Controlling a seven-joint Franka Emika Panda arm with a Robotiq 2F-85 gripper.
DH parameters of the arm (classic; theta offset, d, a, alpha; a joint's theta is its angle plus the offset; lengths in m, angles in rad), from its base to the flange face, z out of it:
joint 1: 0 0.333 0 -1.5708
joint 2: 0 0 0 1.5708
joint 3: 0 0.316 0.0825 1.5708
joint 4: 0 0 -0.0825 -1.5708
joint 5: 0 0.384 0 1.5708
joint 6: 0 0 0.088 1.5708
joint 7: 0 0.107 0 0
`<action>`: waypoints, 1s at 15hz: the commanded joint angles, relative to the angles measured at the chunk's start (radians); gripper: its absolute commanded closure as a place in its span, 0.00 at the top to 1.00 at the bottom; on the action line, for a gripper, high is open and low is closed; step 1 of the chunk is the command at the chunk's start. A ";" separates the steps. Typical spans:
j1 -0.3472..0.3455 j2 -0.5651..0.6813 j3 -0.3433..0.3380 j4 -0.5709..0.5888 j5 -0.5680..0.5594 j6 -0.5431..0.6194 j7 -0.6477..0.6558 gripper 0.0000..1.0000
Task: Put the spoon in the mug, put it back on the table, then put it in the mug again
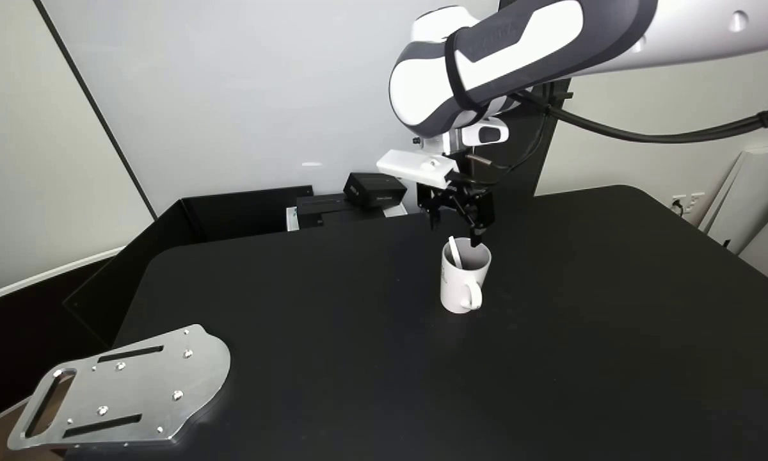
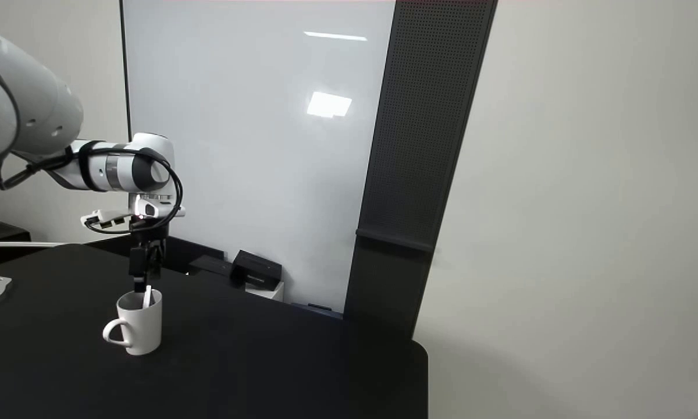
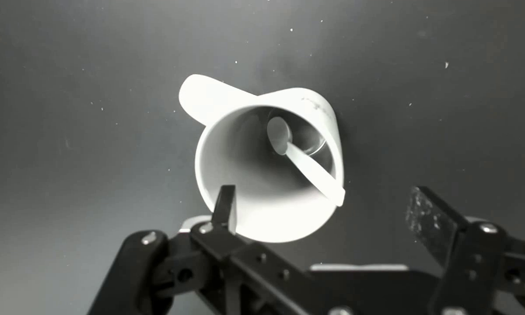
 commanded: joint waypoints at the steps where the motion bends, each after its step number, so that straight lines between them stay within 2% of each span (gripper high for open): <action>1: -0.014 0.047 0.020 0.092 -0.018 -0.045 0.045 1.00; 4: -0.014 0.055 0.020 0.105 -0.018 -0.046 0.052 1.00; 5: -0.014 0.058 0.019 0.110 -0.020 -0.042 0.056 0.75; 6: -0.003 0.055 -0.005 0.102 0.003 -0.036 0.050 0.74; 7: -0.002 0.056 -0.006 0.104 0.004 -0.035 0.052 0.68; 15: 0.004 0.059 -0.013 0.116 0.000 -0.017 0.075 0.13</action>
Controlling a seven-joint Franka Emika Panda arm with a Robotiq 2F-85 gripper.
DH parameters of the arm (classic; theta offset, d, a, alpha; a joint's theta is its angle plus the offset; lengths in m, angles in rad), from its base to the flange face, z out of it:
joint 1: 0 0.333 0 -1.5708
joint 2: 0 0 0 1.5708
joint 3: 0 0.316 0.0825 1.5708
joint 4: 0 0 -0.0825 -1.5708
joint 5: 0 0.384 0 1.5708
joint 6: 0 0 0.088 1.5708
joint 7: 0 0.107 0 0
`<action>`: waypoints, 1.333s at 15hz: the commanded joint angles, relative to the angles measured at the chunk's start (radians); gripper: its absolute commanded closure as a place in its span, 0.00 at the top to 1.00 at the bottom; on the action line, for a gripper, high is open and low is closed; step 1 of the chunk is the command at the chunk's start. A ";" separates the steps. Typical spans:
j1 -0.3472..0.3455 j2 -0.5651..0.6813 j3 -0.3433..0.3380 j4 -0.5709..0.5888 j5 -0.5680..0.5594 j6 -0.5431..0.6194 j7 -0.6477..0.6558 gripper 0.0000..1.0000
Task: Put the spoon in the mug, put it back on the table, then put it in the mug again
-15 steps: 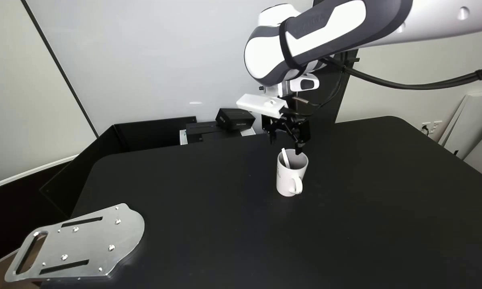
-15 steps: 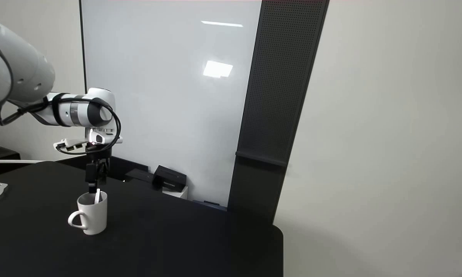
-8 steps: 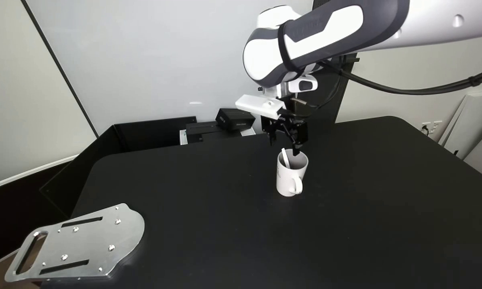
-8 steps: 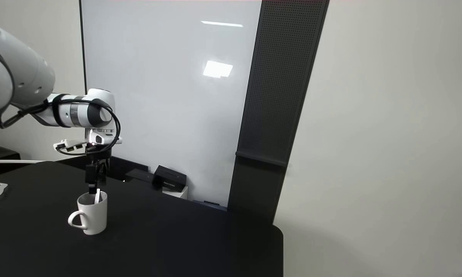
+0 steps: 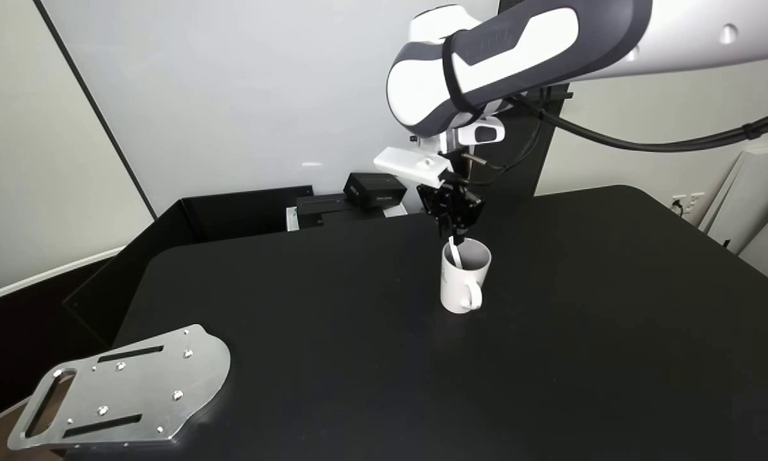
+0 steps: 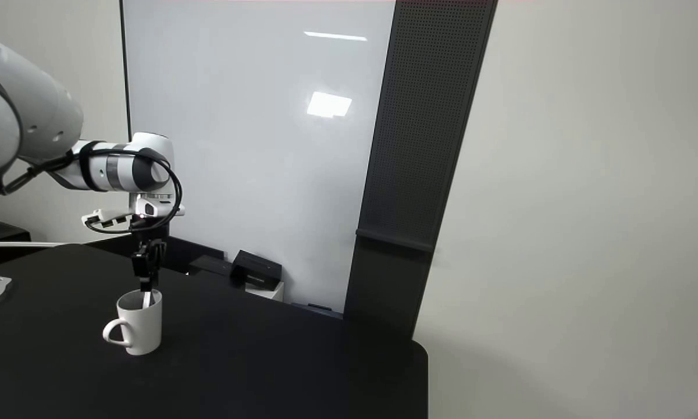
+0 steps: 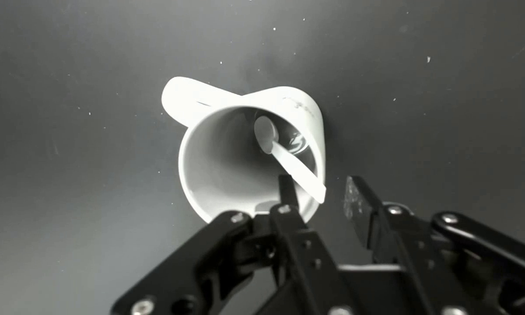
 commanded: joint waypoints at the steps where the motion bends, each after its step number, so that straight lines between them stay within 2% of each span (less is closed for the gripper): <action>1: 0.004 0.028 -0.011 0.059 -0.001 -0.011 0.045 0.05; 3: 0.004 0.028 -0.011 0.061 -0.001 -0.011 0.049 0.00; 20: 0.000 -0.017 -0.011 0.099 0.011 -0.047 0.064 0.01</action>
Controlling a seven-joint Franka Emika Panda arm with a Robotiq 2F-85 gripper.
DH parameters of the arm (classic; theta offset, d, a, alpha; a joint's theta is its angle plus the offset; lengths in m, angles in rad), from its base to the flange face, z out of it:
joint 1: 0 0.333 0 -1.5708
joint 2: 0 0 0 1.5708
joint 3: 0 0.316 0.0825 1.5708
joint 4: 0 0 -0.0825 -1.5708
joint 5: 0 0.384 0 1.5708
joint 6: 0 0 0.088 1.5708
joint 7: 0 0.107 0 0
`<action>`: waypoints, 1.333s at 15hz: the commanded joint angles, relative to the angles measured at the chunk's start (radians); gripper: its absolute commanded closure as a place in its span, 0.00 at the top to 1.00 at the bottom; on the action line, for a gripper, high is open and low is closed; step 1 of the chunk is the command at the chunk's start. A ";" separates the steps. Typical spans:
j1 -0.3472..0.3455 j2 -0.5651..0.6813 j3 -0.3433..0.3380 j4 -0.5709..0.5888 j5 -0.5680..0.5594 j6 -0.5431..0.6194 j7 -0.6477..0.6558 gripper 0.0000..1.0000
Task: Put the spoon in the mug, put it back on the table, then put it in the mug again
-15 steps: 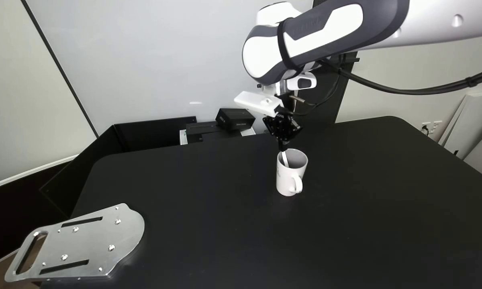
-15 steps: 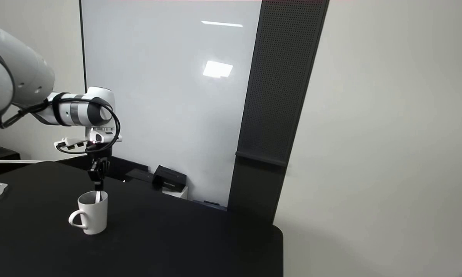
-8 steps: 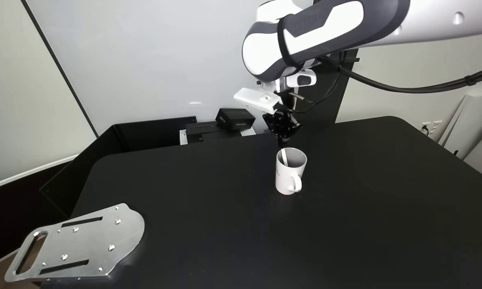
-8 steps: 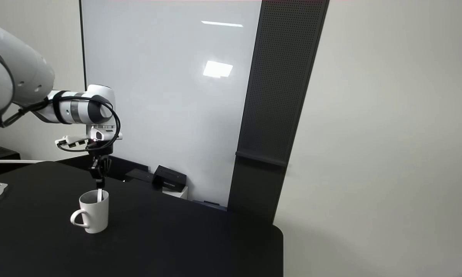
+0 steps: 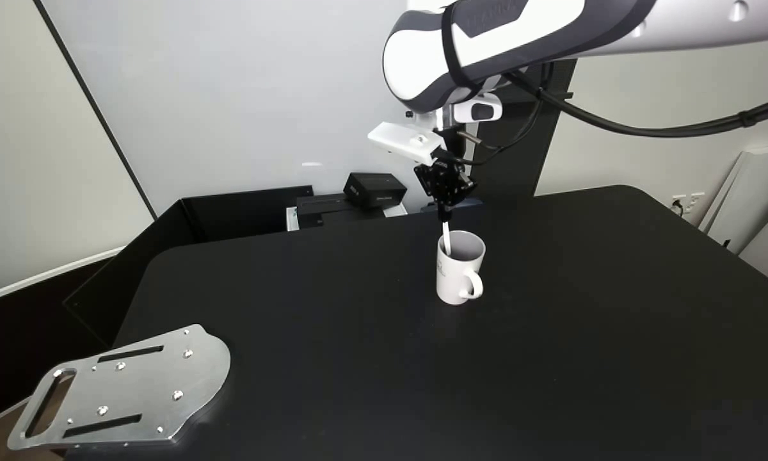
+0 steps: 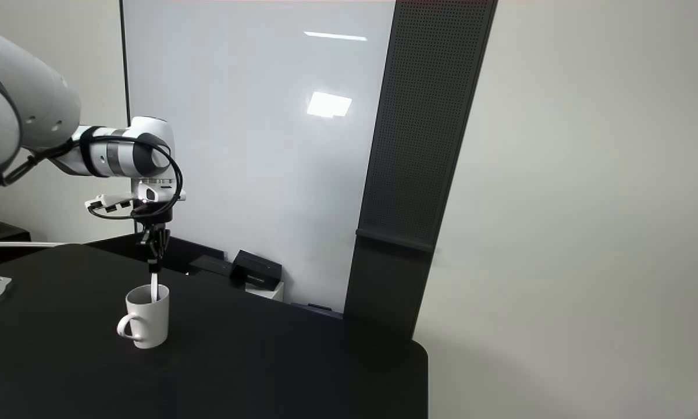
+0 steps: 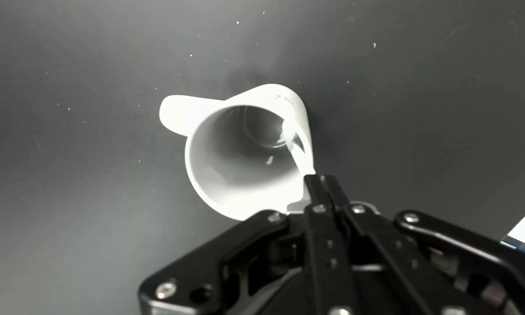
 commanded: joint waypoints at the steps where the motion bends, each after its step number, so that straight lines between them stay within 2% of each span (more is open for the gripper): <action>1: -0.001 -0.018 0.003 0.034 0.012 -0.054 0.028 0.01; 20: 0.003 -0.216 -0.005 -0.024 0.002 -0.195 0.010 0.01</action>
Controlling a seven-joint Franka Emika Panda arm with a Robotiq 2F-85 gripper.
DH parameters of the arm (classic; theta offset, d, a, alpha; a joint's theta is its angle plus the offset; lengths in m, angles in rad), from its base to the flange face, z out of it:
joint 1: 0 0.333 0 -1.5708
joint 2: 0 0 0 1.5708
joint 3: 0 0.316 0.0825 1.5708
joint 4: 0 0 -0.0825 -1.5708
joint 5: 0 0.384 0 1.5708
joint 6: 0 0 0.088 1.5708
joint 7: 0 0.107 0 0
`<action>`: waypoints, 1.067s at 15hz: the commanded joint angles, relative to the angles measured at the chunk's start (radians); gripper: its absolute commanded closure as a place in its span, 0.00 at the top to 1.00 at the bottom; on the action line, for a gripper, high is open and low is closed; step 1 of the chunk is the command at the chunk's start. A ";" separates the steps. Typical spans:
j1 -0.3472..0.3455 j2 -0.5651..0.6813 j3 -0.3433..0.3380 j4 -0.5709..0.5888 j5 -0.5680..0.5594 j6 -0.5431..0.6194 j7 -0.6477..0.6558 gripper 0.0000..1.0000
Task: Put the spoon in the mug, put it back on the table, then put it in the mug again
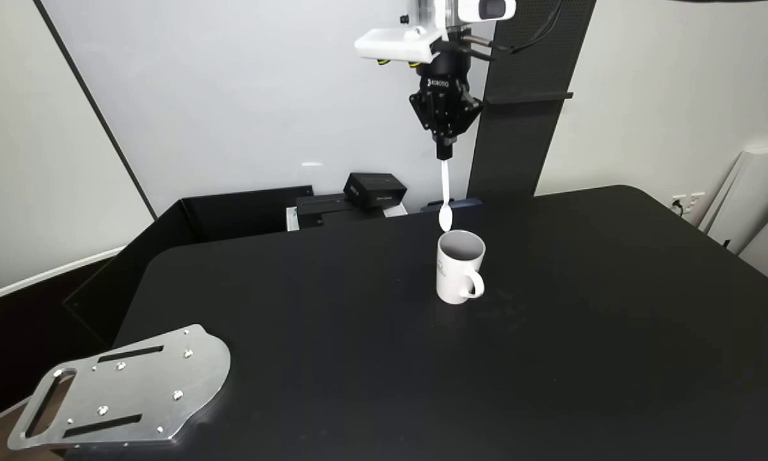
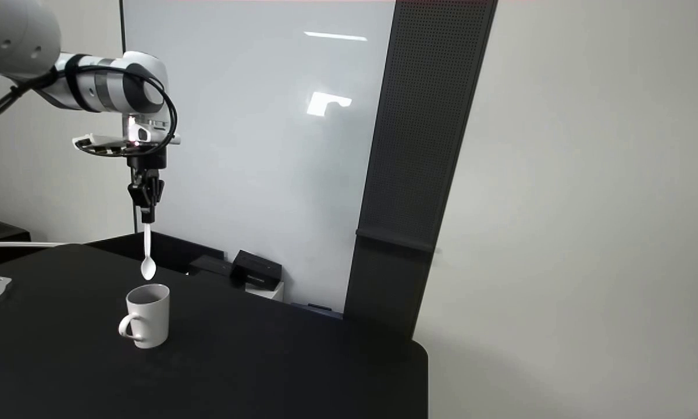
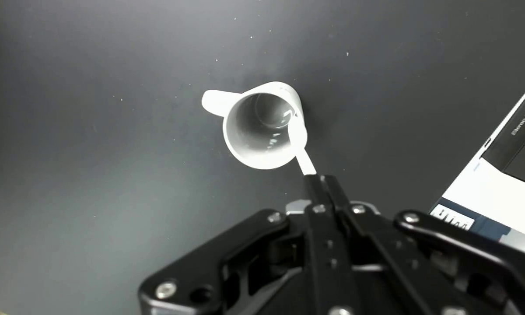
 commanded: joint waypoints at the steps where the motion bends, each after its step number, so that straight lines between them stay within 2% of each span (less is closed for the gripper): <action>1: -0.012 -0.056 -0.006 -0.047 0.003 -0.037 0.007 0.01; 9: -0.068 -0.068 -0.013 -0.102 0.009 -0.189 0.003 0.01; 16: -0.120 -0.100 -0.016 -0.258 0.010 -0.156 -0.013 0.01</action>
